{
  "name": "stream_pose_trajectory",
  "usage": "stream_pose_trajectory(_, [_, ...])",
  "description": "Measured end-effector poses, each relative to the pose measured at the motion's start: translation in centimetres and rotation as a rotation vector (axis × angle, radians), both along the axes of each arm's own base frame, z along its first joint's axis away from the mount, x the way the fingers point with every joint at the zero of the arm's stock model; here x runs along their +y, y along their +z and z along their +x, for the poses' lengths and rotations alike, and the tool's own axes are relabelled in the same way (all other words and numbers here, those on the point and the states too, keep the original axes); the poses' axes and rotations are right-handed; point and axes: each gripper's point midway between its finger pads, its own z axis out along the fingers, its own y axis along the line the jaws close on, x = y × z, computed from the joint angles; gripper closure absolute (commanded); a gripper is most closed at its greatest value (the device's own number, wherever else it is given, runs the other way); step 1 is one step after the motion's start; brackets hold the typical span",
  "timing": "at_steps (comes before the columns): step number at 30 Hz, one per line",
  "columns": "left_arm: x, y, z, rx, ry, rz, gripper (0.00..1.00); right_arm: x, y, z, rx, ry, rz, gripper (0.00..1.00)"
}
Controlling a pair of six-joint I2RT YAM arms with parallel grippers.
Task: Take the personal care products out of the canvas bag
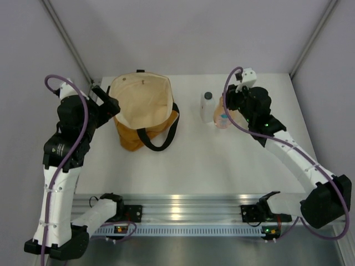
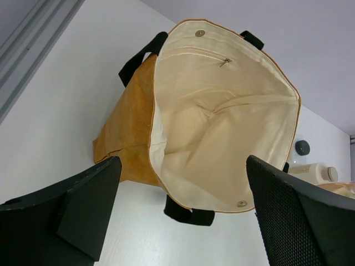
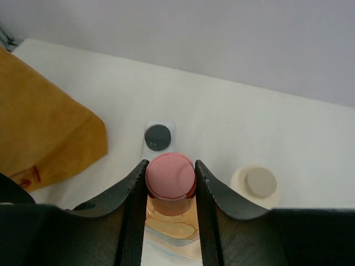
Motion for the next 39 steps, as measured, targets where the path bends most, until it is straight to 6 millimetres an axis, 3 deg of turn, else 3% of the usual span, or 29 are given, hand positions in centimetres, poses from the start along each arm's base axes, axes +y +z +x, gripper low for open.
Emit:
stream_pose_trajectory(4, [0.1,-0.3,-0.1,0.006,-0.001,0.014,0.02,-1.6,-5.0,-0.4,0.035,-0.027,-0.032,1.00])
stream_pose_trajectory(11, [0.1,-0.3,-0.1,0.007,-0.005,0.016,0.02,-2.0,-8.8,-0.9,-0.017,-0.003,-0.055,1.00])
stream_pose_trajectory(23, [-0.1,-1.1,-0.1,0.024,-0.017,0.015,0.02,-1.7,-9.2,0.5,-0.132,0.008,-0.026,1.00])
stream_pose_trajectory(32, [-0.1,-1.1,-0.3,0.022,-0.017,0.014,0.02,-1.3,-10.9,1.4,-0.113,0.010,-0.023,1.00])
stream_pose_trajectory(39, [-0.1,-1.1,-0.3,0.021,-0.017,0.014,0.02,-1.3,-12.3,1.2,-0.085,0.010,-0.029,0.82])
